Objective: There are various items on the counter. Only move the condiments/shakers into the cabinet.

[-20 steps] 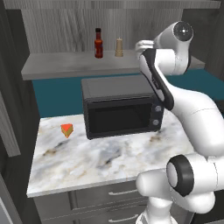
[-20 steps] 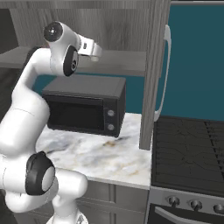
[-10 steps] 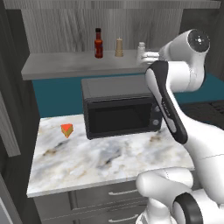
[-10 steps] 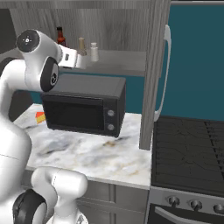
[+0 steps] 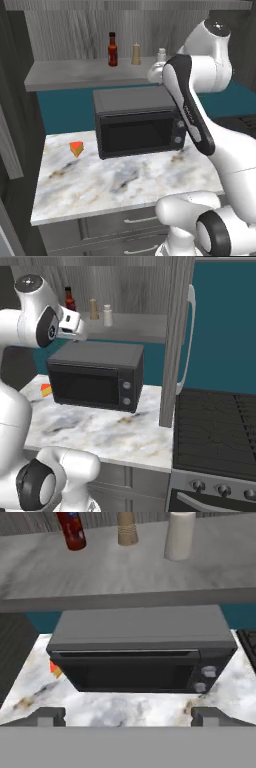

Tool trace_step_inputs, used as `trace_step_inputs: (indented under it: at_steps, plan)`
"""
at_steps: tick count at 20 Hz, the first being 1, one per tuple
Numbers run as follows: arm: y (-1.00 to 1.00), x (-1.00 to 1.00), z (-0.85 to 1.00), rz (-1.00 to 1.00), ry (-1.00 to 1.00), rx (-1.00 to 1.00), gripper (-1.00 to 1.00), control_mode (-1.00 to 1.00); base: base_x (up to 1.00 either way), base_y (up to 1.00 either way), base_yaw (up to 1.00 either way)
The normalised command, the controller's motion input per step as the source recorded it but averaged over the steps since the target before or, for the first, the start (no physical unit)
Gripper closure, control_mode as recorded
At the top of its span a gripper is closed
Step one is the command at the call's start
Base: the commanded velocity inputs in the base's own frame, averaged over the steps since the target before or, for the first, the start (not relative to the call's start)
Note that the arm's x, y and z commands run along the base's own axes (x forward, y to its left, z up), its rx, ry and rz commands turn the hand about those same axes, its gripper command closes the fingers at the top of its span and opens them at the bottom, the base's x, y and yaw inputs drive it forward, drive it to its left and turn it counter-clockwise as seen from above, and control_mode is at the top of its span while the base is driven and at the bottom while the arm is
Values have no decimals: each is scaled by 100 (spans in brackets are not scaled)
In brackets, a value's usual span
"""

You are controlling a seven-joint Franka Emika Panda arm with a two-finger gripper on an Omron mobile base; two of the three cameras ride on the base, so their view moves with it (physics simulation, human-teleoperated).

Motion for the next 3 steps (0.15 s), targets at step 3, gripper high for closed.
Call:
trace_step_inputs:
  at_steps: [3]
  plan:
    - [5,-2,-42,1,21,0,-100,-100,0,0,0]
